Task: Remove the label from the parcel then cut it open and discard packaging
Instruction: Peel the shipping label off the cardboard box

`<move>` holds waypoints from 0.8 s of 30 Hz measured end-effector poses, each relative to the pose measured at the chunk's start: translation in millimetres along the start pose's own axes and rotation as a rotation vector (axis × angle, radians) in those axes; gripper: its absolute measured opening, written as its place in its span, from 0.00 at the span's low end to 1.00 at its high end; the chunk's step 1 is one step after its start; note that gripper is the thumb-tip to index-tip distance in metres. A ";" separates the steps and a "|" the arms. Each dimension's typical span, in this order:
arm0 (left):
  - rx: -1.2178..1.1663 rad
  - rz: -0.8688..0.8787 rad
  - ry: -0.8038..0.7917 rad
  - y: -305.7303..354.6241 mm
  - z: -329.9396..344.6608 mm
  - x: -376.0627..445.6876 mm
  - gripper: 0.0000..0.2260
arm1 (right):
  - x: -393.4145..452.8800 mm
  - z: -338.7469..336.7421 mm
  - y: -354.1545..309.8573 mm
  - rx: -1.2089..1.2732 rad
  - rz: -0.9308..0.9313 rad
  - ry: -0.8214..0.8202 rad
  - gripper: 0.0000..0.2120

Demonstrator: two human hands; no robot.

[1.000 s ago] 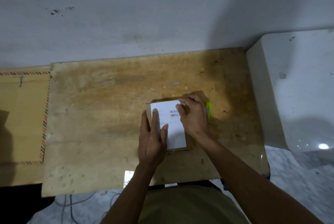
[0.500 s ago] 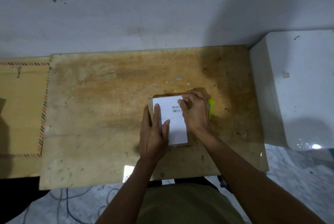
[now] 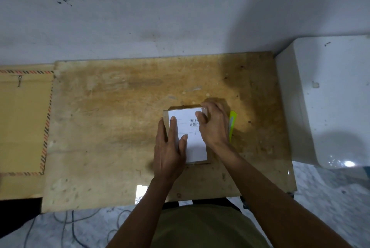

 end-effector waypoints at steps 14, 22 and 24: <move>0.002 -0.001 0.001 1.2 -1.8 -0.1 0.29 | 12.5 -4.8 -6.3 -0.167 -0.206 -0.122 0.08; 0.008 -0.003 -0.004 -0.6 1.3 0.2 0.30 | 28.6 -3.3 -8.7 -0.130 -0.141 -0.274 0.06; 0.008 -0.010 -0.002 -1.4 1.2 -0.4 0.30 | 32.8 -0.7 -7.7 -0.137 -0.126 -0.312 0.05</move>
Point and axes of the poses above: each hand's wrist, its own x-axis towards the middle knuckle, its own z-axis out of the palm, y = z × x, the point moved 6 cm from there along x, towards the middle knuckle, and after that the axes turned 8 degrees about z, right-handed, at the moved point
